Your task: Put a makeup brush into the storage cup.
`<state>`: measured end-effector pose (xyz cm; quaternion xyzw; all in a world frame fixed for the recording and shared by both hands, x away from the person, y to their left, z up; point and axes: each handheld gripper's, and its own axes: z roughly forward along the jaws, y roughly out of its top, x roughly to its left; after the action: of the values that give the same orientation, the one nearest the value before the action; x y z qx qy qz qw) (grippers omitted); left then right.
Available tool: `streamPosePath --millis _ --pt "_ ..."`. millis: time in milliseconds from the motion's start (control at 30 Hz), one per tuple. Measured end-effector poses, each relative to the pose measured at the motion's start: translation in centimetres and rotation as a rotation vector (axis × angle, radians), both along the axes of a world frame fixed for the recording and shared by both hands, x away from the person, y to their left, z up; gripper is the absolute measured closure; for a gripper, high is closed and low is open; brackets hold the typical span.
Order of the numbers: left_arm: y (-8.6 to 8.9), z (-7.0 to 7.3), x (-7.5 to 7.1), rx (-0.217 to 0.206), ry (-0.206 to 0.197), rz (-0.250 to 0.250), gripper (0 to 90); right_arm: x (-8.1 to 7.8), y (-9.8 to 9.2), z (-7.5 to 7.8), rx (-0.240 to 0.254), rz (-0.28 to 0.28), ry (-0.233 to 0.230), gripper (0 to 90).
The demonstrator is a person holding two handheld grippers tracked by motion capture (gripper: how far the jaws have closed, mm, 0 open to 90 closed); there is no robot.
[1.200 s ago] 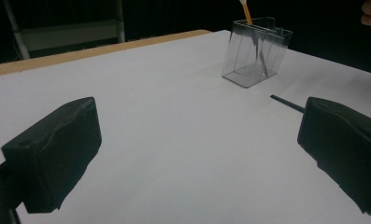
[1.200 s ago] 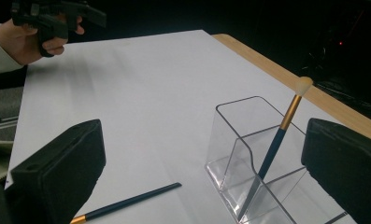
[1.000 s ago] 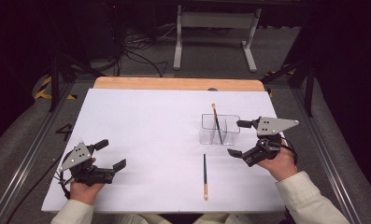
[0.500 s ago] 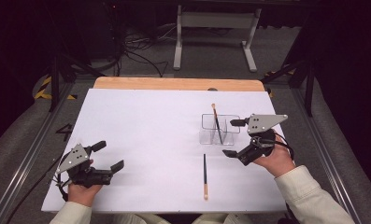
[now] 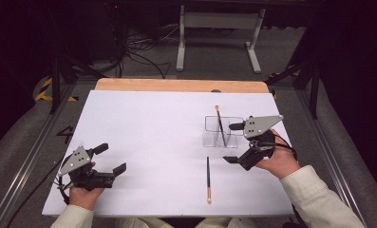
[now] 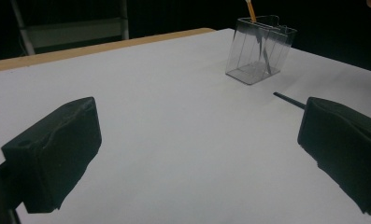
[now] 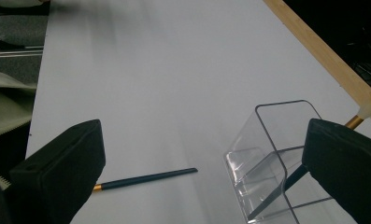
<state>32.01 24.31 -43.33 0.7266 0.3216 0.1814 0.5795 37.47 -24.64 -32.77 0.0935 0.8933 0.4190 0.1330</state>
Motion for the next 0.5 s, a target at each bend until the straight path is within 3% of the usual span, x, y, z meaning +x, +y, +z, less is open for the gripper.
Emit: streamPosePath --millis 500 --pt "0.2 0.0 -0.3 -0.002 -0.004 0.012 0.5 0.2 1.4 0.0 -0.022 0.07 0.021 0.0"
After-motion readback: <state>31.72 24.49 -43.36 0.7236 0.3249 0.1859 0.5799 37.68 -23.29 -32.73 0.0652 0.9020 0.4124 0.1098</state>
